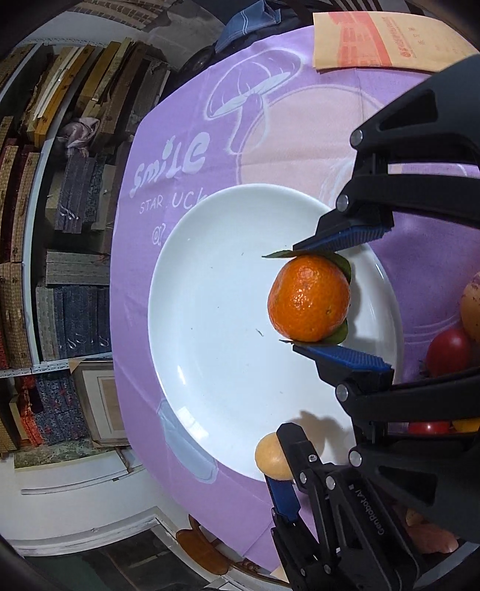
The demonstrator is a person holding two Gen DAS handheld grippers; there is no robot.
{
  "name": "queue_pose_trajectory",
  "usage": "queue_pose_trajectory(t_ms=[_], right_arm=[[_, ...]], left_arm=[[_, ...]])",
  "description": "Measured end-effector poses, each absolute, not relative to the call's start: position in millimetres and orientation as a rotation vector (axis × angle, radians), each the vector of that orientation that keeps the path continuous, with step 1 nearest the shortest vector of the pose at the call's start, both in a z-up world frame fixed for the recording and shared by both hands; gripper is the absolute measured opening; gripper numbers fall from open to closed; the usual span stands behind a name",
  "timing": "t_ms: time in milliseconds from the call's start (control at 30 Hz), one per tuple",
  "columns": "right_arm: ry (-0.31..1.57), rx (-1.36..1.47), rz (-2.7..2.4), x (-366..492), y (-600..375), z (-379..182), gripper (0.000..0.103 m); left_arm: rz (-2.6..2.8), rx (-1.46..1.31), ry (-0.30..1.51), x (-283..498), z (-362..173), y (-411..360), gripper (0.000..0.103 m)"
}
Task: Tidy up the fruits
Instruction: 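Carry both fruits into the white plate and open both tools, then move both open tools back over the fruit cluster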
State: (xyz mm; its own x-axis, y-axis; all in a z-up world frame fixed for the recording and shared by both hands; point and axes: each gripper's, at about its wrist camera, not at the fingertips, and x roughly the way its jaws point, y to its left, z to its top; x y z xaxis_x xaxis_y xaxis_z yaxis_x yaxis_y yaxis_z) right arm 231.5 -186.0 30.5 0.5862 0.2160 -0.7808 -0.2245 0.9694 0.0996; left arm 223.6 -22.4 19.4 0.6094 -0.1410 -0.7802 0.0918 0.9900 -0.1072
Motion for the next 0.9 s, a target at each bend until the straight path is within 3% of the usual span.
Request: queue_pose_trajectory(t_ms=[100, 167, 400, 467, 600, 900], right_arm=[[0.904, -0.003, 0.259, 233.2, -187.8, 30.9, 0.052], [0.883, -0.005, 0.244, 232.1, -190.5, 36.6, 0.075], [0.725, -0.053, 0.194, 204.8, -199.7, 82.8, 0.083], [0.619, -0.042, 0.203, 182.2, -205.9, 114.5, 0.099], [0.436, -0.034, 0.265, 140.6, -229.5, 153.5, 0.099], [0.568, -0.001, 0.171, 72.1, -272.2, 95.1, 0.099]], left_arm=[[-0.138, -0.069, 0.889, 221.6, 25.7, -20.8, 0.051], [-0.13, -0.07, 0.866, 218.8, 31.1, -19.2, 0.062], [-0.103, -0.113, 0.822, 207.4, 50.6, -3.3, 0.071], [-0.079, -0.124, 0.787, 195.3, 61.5, 5.6, 0.077], [-0.022, -0.093, 0.728, 160.6, 77.6, 24.3, 0.081], [-0.02, -0.154, 0.754, 71.0, 58.6, 51.5, 0.083]])
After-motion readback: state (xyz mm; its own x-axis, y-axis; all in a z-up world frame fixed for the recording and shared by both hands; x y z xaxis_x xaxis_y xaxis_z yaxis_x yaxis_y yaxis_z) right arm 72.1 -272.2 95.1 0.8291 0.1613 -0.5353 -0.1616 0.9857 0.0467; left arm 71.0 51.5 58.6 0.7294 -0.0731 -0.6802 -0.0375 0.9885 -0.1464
